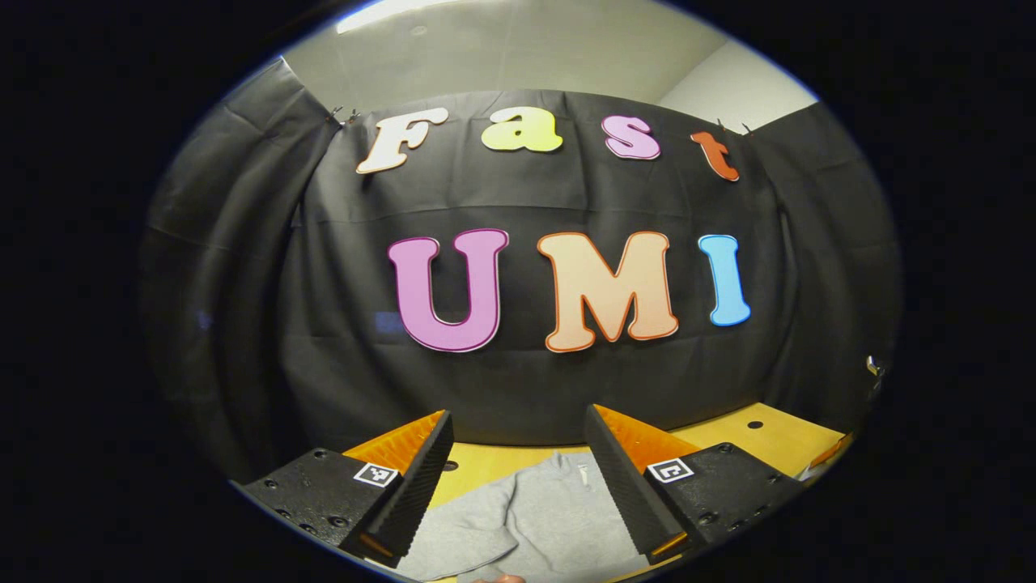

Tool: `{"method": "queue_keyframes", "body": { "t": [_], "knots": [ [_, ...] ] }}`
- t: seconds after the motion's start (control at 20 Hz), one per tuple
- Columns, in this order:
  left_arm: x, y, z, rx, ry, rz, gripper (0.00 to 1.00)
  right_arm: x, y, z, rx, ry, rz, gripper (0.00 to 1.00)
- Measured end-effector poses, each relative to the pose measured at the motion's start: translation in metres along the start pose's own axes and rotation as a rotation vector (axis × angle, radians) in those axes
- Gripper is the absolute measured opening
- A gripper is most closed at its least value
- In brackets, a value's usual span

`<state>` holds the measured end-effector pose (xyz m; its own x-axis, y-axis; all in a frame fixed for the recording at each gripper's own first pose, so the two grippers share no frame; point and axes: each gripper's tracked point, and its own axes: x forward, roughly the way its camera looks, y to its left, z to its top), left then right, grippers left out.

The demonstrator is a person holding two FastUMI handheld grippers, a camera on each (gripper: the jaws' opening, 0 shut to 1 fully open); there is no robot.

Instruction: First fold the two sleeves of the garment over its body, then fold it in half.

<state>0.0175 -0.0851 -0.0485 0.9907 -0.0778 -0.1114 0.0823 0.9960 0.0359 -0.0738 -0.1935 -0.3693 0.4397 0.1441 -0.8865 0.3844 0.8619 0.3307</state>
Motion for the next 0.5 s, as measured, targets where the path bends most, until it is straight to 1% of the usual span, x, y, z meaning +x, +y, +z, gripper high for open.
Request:
{"method": "queue_keyframes", "body": {
  "t": [0.15,0.3,0.35,0.4,0.45,0.5],
  "knots": [
    [-0.003,0.024,0.0,0.001,0.003,0.031,0.95,0.006,0.043,0.016,-0.01,-0.026,0.052,0.04],
    [-0.008,0.052,-0.004,-0.011,0.009,0.077,0.95,0.012,0.082,0.024,-0.049,-0.043,0.092,0.04],
    [-0.011,0.062,-0.005,-0.013,0.012,0.095,0.95,0.015,0.095,0.026,-0.056,-0.043,0.107,0.01],
    [-0.014,0.072,-0.005,-0.014,0.014,0.111,0.95,0.017,0.109,0.028,-0.059,-0.043,0.123,0.04],
    [-0.017,0.084,-0.006,-0.013,0.016,0.134,0.99,0.021,0.123,0.03,-0.064,-0.041,0.139,0.04],
    [-0.019,0.093,-0.006,-0.011,0.017,0.149,0.95,0.025,0.14,0.031,-0.074,-0.04,0.154,0.04]
  ]
}}
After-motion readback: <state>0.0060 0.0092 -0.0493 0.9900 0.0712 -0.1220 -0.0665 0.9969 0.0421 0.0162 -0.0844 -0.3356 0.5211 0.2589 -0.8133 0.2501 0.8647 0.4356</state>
